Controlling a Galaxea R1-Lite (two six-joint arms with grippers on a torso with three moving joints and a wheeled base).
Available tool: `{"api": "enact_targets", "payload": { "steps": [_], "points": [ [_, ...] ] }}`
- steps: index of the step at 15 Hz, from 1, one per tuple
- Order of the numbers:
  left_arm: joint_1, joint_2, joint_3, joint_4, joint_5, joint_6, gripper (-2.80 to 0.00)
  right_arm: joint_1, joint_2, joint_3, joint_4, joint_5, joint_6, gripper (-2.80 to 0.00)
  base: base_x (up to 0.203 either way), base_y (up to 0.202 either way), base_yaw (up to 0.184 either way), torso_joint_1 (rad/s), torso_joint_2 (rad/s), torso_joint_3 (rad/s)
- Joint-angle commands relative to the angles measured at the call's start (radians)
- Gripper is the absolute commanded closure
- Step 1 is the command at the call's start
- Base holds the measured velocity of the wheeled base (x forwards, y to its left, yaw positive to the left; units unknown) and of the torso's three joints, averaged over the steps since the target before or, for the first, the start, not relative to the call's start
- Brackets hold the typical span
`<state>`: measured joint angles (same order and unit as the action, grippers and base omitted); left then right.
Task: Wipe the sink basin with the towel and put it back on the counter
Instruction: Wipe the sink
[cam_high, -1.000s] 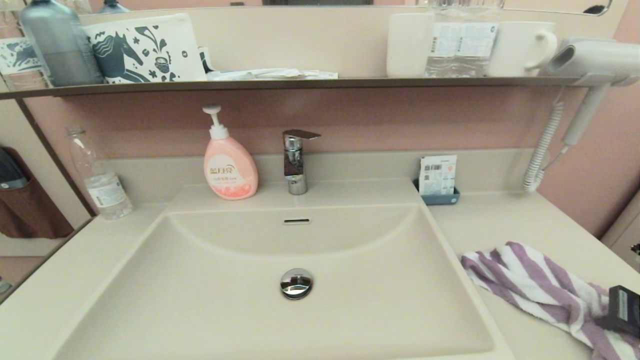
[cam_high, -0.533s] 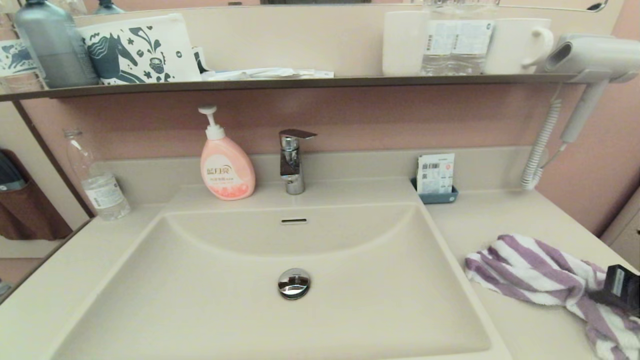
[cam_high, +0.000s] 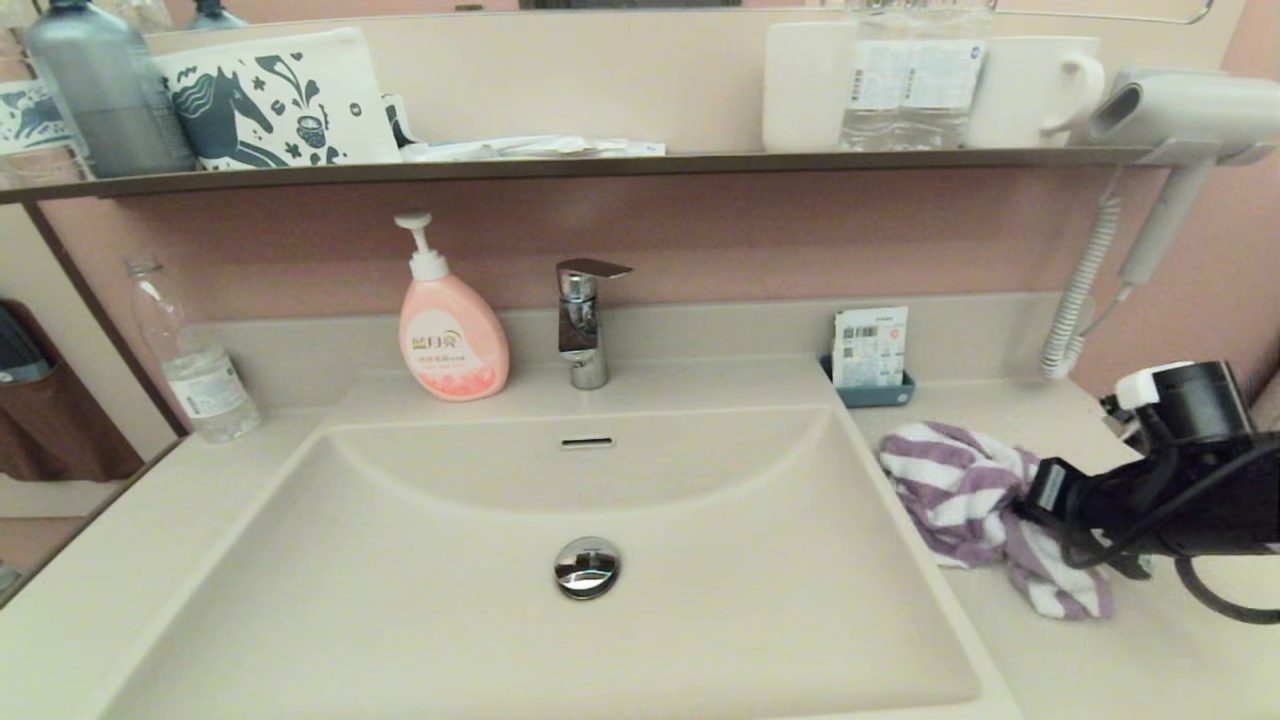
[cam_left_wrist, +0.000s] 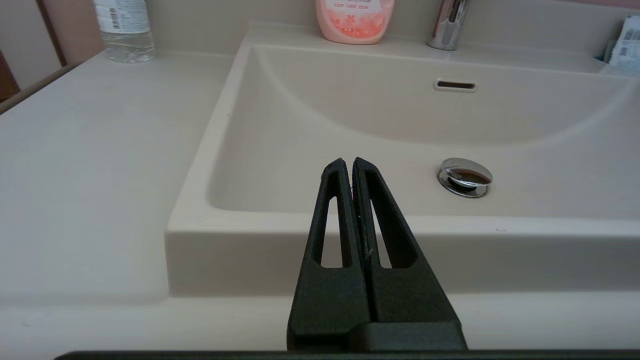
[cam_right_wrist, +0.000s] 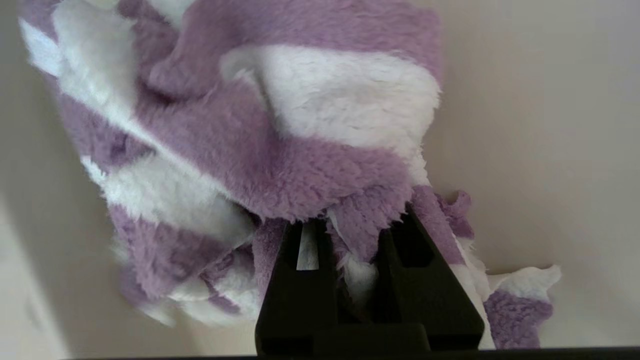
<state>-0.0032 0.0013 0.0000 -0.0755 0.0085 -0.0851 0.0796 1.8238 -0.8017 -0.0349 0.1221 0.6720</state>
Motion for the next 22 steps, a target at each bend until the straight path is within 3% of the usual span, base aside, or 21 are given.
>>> {"api": "enact_targets", "payload": {
  "steps": [1,5,10,14,17,22],
  "points": [
    [0.000,0.000,0.000,-0.001,0.001,-0.001,0.00,0.039,0.093,-0.065,0.011,-0.001,0.018,0.00,0.000,0.000,0.000,0.000,0.00,0.000],
    [0.000,0.000,0.000,-0.001,0.001,-0.001,0.00,0.045,0.188,-0.218,0.010,-0.099,0.041,0.00,0.000,0.000,0.000,0.000,0.00,0.000],
    [0.000,0.000,0.000,-0.001,0.001,-0.001,0.00,0.076,0.200,-0.353,0.062,-0.112,0.038,0.00,0.000,0.000,0.000,0.000,0.00,0.000],
    [0.000,0.000,0.000,-0.001,0.001,-0.001,0.00,0.125,0.123,-0.302,0.266,-0.111,0.040,0.00,0.000,0.000,0.000,0.000,0.00,0.000],
    [0.000,0.000,0.000,-0.001,0.001,-0.001,0.00,0.150,0.008,-0.166,0.350,-0.112,0.038,0.00,0.000,0.000,0.000,0.000,0.00,0.000],
    [0.000,0.000,0.000,-0.001,0.001,-0.001,0.00,0.148,-0.242,-0.058,0.539,-0.110,0.034,0.00,0.000,0.000,0.000,0.000,0.00,0.000]
  ]
}}
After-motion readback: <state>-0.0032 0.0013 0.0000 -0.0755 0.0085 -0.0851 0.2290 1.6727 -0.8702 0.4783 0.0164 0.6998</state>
